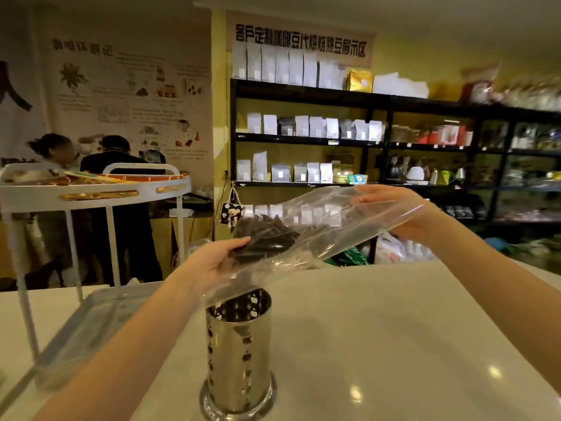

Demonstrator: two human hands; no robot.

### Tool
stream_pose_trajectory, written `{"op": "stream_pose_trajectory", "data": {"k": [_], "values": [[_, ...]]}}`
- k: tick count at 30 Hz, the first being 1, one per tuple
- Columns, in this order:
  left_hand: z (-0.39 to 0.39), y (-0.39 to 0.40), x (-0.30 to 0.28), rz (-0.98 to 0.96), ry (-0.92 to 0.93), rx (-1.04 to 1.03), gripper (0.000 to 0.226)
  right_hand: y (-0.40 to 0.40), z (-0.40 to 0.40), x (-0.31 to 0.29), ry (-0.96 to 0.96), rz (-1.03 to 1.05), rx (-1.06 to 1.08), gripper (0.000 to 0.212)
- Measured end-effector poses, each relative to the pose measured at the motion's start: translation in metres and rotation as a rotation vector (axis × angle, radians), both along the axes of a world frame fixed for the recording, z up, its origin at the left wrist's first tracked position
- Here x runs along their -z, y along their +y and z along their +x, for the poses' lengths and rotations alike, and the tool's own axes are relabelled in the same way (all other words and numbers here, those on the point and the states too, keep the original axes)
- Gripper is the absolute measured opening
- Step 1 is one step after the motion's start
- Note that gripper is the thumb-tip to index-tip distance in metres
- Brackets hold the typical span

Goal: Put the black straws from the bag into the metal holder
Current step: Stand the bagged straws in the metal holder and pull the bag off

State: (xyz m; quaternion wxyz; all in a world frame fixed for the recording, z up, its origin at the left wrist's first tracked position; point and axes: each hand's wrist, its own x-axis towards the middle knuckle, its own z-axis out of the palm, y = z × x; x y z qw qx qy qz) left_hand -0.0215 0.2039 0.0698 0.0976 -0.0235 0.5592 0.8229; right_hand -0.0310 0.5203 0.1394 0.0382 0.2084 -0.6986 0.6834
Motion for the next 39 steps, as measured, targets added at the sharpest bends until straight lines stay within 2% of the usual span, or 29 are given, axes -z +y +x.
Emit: {"op": "stream_pose_trajectory", "data": {"k": [3,5,6,9,10,12,19,22,26,30,33,35,37,39], "values": [[0.01,0.044,-0.004,-0.024,0.027,-0.016,0.019,0.035,0.017,-0.004,-0.075,-0.028,0.092,0.045],[0.011,0.067,0.0,-0.029,0.019,-0.002,0.024,0.053,0.026,-0.004,-0.12,-0.01,0.11,0.06],[0.01,0.076,0.003,-0.039,0.01,0.012,0.029,0.061,0.031,-0.002,-0.133,0.005,0.115,0.058],[0.013,0.099,0.018,-0.051,-0.036,0.043,0.032,0.079,0.046,0.009,-0.181,0.062,0.204,0.02],[0.015,0.107,0.023,-0.053,-0.043,0.047,0.028,0.085,0.05,0.015,-0.191,0.084,0.242,0.018],[0.018,0.121,0.037,-0.092,-0.03,0.037,0.022,0.095,0.057,0.029,-0.226,0.136,0.278,0.02],[0.037,0.142,0.103,-0.314,-0.055,-0.08,0.04,0.118,0.07,0.105,-0.354,0.487,0.291,0.024],[0.046,0.138,0.128,-0.386,-0.058,-0.133,0.048,0.114,0.068,0.137,-0.404,0.494,0.274,0.025],[0.06,0.134,0.151,-0.373,-0.072,-0.209,0.051,0.103,0.065,0.179,-0.462,0.43,0.317,0.027],[0.07,0.136,0.164,-0.509,-0.01,-0.259,0.051,0.089,0.061,0.215,-0.478,0.427,0.435,0.029],[0.073,0.133,0.167,-0.624,0.05,-0.224,0.055,0.077,0.064,0.234,-0.37,0.548,0.588,0.041],[0.073,0.127,0.167,-0.752,0.084,-0.149,0.062,0.066,0.074,0.24,-0.203,0.768,0.625,0.05],[0.075,0.12,0.166,-0.932,0.147,-0.037,0.065,0.045,0.092,0.242,-0.046,0.88,0.583,0.049],[0.08,0.117,0.164,-1.116,0.225,0.071,0.064,0.019,0.112,0.242,0.085,0.9,0.476,0.041]]}}
